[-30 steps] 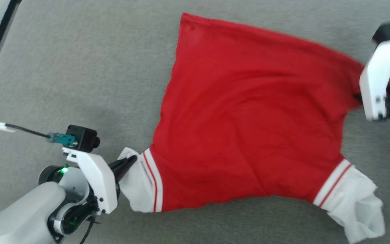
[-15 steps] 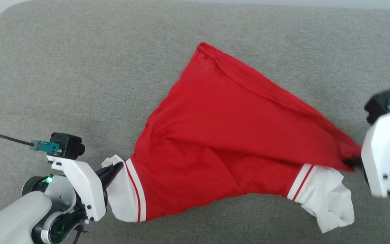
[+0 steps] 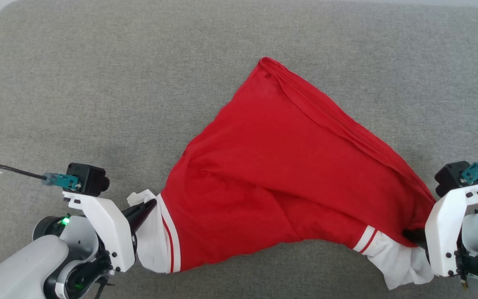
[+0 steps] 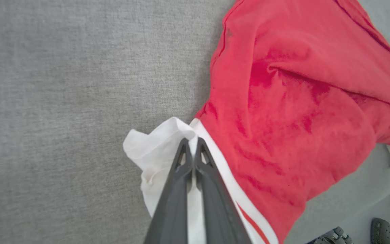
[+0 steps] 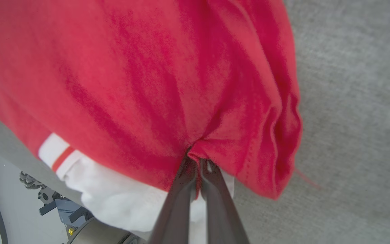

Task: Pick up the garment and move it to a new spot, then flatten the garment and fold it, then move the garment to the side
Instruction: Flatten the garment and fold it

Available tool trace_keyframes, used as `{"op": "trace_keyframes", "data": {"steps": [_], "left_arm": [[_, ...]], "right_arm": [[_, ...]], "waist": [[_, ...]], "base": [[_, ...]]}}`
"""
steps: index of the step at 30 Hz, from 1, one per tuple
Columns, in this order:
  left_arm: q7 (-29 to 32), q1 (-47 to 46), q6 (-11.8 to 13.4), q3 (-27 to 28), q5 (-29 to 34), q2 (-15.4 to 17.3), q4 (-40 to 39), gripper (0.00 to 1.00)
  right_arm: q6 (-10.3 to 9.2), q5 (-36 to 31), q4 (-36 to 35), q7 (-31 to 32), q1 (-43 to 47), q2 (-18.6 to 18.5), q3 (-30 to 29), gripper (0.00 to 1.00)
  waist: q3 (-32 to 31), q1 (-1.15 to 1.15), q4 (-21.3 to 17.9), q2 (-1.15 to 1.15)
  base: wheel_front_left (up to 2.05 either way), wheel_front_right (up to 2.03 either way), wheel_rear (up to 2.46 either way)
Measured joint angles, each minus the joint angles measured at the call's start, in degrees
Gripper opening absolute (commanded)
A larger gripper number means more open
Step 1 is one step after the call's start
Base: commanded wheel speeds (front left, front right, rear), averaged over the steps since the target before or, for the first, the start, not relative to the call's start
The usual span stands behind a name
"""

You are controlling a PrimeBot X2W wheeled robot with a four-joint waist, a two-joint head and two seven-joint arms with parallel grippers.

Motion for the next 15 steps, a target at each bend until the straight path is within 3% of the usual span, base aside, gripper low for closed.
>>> {"op": "trace_keyframes", "data": {"steps": [1, 6, 15], "left_arm": [[0.00, -0.01, -0.02, -0.01, 0.00, -0.11, 0.09, 0.00], [-0.33, 0.09, -0.36, -0.09, -0.09, -0.36, 0.14, 0.00], [-0.59, 0.78, -0.35, -0.79, 0.18, -1.23, -0.16, 0.00]], "right_arm": [[0.00, 0.00, 0.87, -1.22, -0.27, -0.07, 0.29, 1.00], [0.02, 0.98, 0.49, -3.63, -0.91, -1.98, 0.99, 1.00], [0.00, 1.20, -11.51, -5.89, -3.07, -2.29, -2.25, 1.00]], "waist": [[-0.01, 0.00, 0.05, 0.00], [-0.45, 0.00, 0.54, 0.00], [-1.16, 0.00, 2.21, 0.00]], "base": [[0.00, 0.00, 0.00], [0.00, 0.00, 0.00], [0.00, 0.00, 0.00]]}}
